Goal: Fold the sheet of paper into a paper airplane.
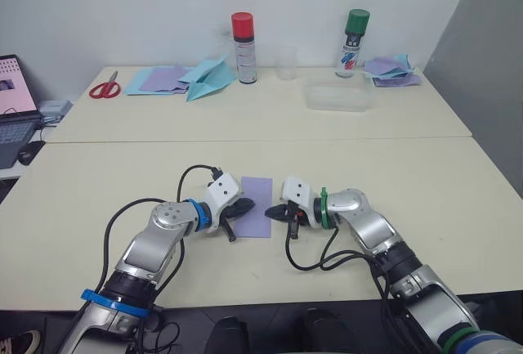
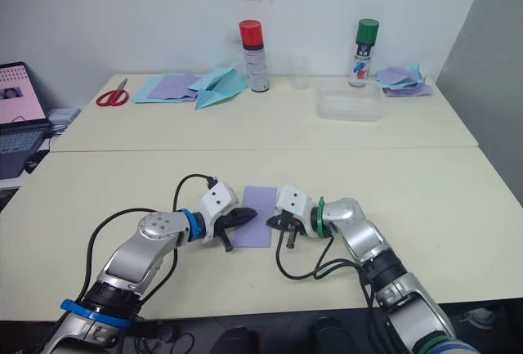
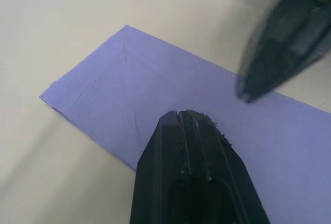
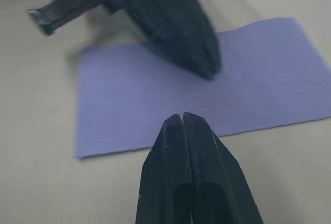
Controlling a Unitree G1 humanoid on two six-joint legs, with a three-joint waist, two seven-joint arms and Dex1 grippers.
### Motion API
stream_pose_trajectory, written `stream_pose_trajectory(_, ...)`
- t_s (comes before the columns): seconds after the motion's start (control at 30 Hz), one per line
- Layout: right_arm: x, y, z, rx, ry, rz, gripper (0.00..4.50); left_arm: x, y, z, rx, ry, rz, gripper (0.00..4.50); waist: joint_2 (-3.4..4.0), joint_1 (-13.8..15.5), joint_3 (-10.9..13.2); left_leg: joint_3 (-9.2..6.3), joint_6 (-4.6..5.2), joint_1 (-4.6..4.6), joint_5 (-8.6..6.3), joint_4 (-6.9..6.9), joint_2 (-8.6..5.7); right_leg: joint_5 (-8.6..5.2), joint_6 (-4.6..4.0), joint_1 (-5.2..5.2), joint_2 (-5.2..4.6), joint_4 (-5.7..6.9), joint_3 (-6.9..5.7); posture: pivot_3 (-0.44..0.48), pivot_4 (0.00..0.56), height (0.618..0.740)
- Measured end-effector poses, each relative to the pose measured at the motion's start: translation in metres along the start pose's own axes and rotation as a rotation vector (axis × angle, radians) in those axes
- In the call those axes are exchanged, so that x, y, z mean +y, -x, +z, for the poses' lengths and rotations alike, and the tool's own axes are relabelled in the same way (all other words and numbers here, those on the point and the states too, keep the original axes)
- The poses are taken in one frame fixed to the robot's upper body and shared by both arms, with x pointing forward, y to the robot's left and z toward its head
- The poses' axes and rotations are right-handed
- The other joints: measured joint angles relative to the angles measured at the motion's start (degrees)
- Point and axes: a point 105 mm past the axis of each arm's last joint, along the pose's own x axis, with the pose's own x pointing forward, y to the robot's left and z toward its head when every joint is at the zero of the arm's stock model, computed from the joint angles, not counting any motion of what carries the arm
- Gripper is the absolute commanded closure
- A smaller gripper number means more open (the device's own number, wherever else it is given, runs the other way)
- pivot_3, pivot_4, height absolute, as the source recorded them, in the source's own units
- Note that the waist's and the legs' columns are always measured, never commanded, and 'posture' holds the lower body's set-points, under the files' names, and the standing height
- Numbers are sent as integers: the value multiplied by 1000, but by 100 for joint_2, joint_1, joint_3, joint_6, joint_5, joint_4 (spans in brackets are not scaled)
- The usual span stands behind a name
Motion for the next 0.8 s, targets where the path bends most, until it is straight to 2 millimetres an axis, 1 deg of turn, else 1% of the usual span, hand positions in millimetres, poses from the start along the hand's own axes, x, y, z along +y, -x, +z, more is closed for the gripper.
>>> stream_pose_trajectory(0.07,8,1,-1,6,-18,37,4462,0,0,-1,3,1,0,4500,3,-1,-9,0,0,10,-1,-6,0,-5,-8,5,0,0,1,0,150,740)
stream_pose_trajectory(0.2,22,3,-3,34,-41,112,4462,-1,1,-3,9,5,-2,4500,3,-3,-19,0,0,61,-2,-40,-1,-26,-37,44,-3,-11,1,0,150,740)
stream_pose_trajectory(0.33,40,7,-7,52,-86,205,4462,-2,2,-5,14,7,-4,4500,-3,1,-35,-1,-2,98,-3,-81,-4,-49,-47,70,-5,-15,-3,0,150,740)
stream_pose_trajectory(0.4,46,11,-9,69,-99,250,4462,-3,2,-6,15,7,-11,4500,-1,4,-35,0,-13,125,-14,-92,-4,-68,-58,86,-8,-15,-3,0,150,740)
stream_pose_trajectory(0.47,50,15,-10,74,-115,281,4462,-4,2,-5,14,5,-18,4500,-1,21,-35,-2,-10,126,-22,-95,-4,-78,-60,88,-8,-15,-7,0,150,740)
stream_pose_trajectory(0.57,49,18,-6,48,-134,291,4462,-4,1,-3,10,-1,-25,4500,-3,39,-31,-2,-10,125,-33,-95,-4,-85,-55,88,-8,-15,-7,0,150,740)
stream_pose_trajectory(0.7,41,23,1,-4,-199,246,4462,-2,1,0,1,-7,-21,4500,-8,41,14,-3,-10,118,-33,-93,-4,-82,-51,83,-10,-13,-6,0,150,740)
stream_pose_trajectory(0.73,38,24,4,-23,-208,229,4462,-2,1,0,-2,-9,-20,4500,-7,41,26,-3,-10,118,-33,-93,-4,-82,-50,83,-10,-13,-6,0,150,740)
stream_pose_trajectory(0.8,29,23,18,-83,-200,164,4462,0,2,1,-9,-11,-15,4500,-14,41,49,-5,-10,118,-33,-93,-4,-80,-48,82,-11,-10,-6,0,150,740)
